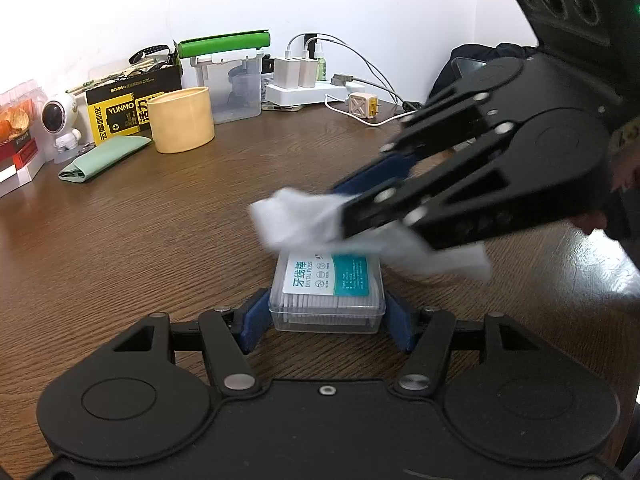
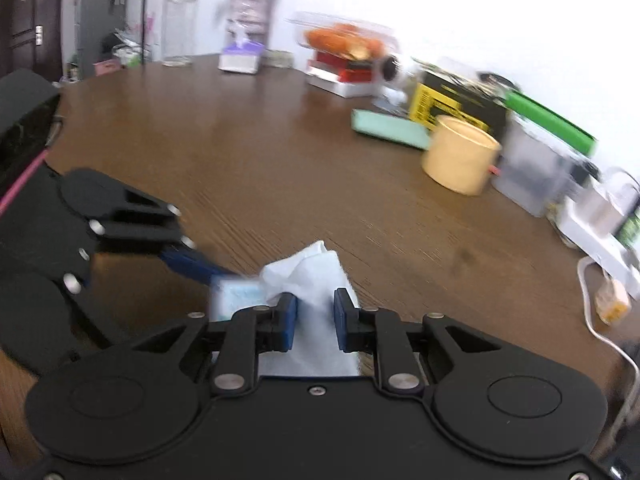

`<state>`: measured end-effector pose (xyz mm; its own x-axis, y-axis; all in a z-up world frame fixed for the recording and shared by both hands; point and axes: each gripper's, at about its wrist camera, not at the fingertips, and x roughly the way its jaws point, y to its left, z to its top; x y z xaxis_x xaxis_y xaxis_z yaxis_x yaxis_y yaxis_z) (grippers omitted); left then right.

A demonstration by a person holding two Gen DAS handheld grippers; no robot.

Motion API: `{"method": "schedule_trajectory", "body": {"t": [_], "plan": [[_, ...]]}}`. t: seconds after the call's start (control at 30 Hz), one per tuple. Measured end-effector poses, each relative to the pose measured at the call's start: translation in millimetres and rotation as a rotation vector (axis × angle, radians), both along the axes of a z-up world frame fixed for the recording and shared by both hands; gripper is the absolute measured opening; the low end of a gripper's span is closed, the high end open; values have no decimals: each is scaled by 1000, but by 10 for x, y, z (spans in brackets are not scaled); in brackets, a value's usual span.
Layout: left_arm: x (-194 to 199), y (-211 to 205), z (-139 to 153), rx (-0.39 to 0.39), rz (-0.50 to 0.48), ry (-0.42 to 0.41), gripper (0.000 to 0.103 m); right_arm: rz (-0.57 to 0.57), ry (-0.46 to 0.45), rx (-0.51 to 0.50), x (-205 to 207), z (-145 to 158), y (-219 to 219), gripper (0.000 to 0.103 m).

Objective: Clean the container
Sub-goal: 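Rub the tissue over the box lid again with the right gripper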

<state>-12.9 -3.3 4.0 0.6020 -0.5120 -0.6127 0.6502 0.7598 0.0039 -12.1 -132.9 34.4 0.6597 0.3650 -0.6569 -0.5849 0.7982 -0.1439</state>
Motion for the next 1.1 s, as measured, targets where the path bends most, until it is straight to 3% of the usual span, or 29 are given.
{"method": "schedule_trajectory", "body": {"t": [0.07,0.17,0.27,0.47,0.6,0.7,0.9,0.97,1.1], "plan": [[3,2,0,-1,0,1,60,-1,27,8,-59,16,-112,20],[8,5,-1,-3,0,2,60,94,70,46,-164,17,-29,20],[26,10,-2,-3,0,3,60,148,41,55,-110,-13,195,19],[21,8,-3,-2,0,2,60,-2,7,19,88,-5,-99,20],[18,1,-2,0,-2,0,60,72,59,76,-94,-3,-127,20],[17,-6,-2,1,-2,0,61,127,41,90,-82,-37,83,20],[14,-7,-1,1,-2,0,61,31,17,30,73,5,-74,20],[13,-11,-2,1,-3,0,60,46,55,48,-1,23,-182,20],[14,-11,-1,0,-2,0,61,137,68,83,-94,0,5,20]]}}
